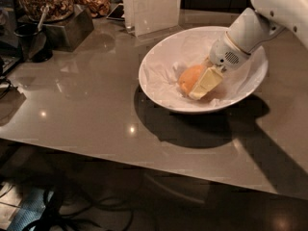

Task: Pick orange from white bowl

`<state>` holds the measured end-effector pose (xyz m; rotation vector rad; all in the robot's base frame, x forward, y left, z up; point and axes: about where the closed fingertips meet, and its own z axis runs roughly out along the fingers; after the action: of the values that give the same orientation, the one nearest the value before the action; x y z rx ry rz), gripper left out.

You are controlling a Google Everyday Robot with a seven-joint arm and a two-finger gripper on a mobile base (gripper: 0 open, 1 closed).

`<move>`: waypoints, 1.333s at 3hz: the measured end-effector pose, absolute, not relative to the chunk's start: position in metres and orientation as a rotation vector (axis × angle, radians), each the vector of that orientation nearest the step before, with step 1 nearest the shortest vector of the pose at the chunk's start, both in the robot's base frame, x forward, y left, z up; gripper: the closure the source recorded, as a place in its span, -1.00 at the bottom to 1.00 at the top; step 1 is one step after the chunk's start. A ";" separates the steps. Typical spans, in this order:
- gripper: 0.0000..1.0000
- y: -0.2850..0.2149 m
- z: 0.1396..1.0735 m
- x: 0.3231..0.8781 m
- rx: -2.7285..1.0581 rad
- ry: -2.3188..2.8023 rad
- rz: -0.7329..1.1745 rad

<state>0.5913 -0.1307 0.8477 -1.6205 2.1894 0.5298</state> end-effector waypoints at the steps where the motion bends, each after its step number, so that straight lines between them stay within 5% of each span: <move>1: 0.96 -0.131 0.870 0.587 -1.600 2.121 0.524; 4: 1.00 -0.133 0.962 0.535 -1.590 1.814 0.644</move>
Offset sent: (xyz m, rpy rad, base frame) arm -0.0310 0.0020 0.1105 0.2463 -0.2257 0.0995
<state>0.5345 -0.1332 0.9621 -1.5904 1.8138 0.6436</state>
